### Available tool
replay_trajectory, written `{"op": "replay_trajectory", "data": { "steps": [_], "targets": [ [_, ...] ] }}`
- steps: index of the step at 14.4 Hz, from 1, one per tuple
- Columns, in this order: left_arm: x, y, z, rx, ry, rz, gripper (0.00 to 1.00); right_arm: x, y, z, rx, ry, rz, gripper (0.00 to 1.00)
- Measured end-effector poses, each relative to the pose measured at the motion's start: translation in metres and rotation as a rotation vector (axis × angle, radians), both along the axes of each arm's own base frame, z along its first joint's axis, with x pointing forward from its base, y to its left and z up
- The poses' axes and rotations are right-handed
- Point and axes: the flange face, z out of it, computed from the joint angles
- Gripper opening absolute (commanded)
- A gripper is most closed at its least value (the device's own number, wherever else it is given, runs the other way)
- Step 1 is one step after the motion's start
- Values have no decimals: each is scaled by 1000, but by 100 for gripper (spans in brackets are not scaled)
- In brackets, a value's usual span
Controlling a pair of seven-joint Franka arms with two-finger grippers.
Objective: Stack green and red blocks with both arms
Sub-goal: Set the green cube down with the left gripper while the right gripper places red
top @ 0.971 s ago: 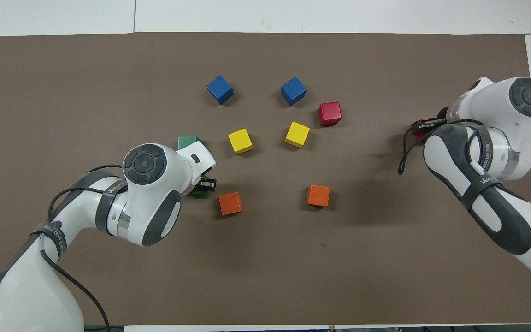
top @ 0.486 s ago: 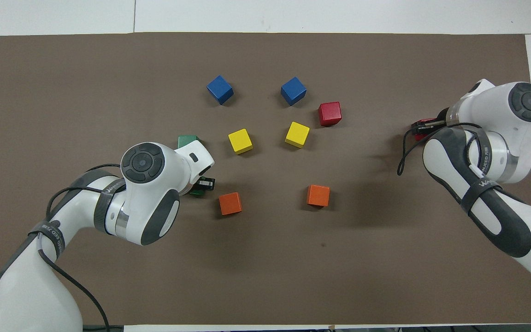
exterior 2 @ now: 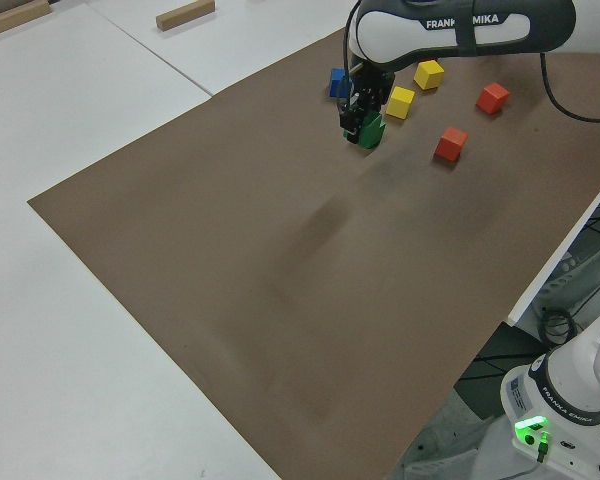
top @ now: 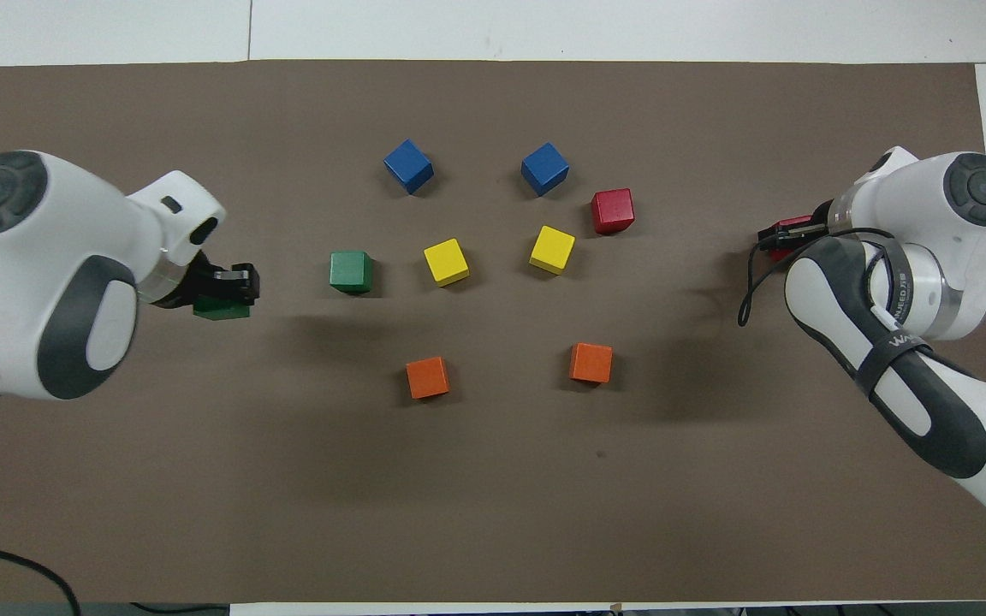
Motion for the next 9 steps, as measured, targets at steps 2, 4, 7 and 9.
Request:
{"op": "replay_trajectory", "data": {
  "steps": [2, 4, 7, 9],
  "targets": [
    [-3, 67, -8, -7, 10, 6, 0, 1, 1, 22, 2, 19, 2, 100],
    [-13, 118, -24, -12, 5, 11, 0, 1, 5, 55, 7, 54, 8, 100],
    [-29, 142, -60, -7, -24, 18, 0, 3, 23, 115, 10, 64, 40, 100],
    [-38, 141, -82, -5, -33, 2, 0, 7, 52, 146, 7, 57, 70, 100]
  ]
}}
